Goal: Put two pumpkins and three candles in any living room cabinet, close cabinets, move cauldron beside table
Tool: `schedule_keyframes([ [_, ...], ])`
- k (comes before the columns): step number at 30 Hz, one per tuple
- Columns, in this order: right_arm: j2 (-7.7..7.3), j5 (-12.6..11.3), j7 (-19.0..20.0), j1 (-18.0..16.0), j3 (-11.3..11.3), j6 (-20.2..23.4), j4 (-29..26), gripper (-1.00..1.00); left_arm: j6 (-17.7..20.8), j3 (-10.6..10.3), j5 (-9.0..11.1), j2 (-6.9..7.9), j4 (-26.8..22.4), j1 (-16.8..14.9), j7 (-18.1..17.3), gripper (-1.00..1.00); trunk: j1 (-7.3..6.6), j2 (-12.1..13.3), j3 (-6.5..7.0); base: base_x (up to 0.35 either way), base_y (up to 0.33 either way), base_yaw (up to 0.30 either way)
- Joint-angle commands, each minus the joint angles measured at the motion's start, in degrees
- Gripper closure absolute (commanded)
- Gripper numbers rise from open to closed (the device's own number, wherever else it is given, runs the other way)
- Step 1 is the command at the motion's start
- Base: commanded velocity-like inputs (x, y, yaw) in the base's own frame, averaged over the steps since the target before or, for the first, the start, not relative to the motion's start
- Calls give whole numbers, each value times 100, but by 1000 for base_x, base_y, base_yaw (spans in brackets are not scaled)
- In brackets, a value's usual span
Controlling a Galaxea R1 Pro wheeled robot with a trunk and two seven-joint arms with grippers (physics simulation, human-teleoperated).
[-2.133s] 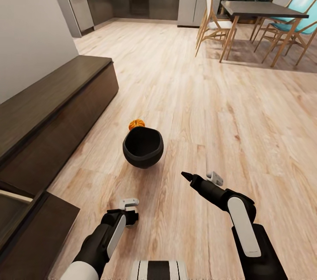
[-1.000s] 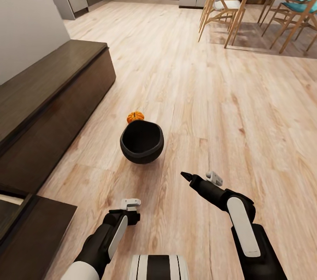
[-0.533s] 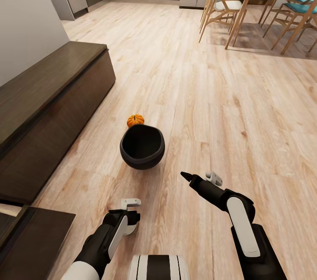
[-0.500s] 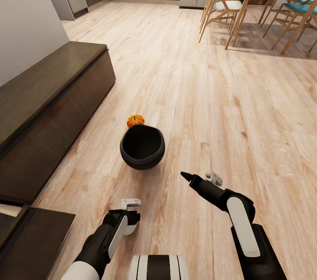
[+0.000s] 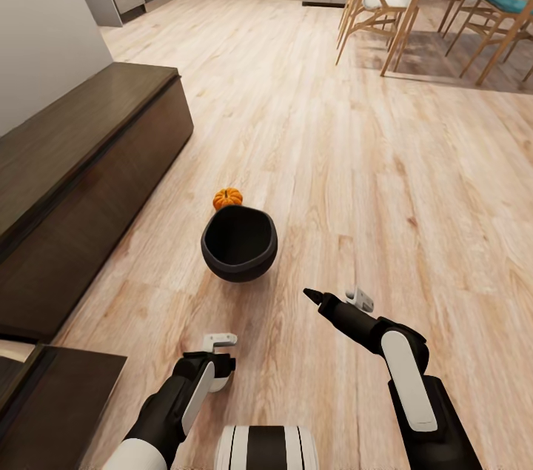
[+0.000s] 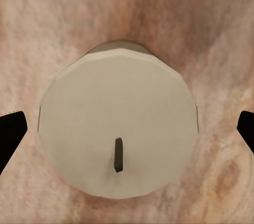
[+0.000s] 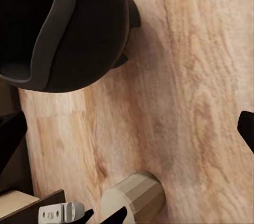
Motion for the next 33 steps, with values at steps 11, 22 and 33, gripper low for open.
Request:
schedule_keyframes([
  [11,4,-61,-50,-3,-13,24,-5,-100,-211,-14,59,2,-7,-2,52,-100,17,-11,-160,0,0,0],
  [22,5,-59,-50,-3,-6,24,-9,-100,-254,-14,54,2,2,-2,51,-100,27,-17,-248,0,0,0],
  [33,5,-59,-50,-3,-6,24,-10,-100,-255,-14,52,2,2,-2,48,-100,35,-21,-315,0,0,0],
])
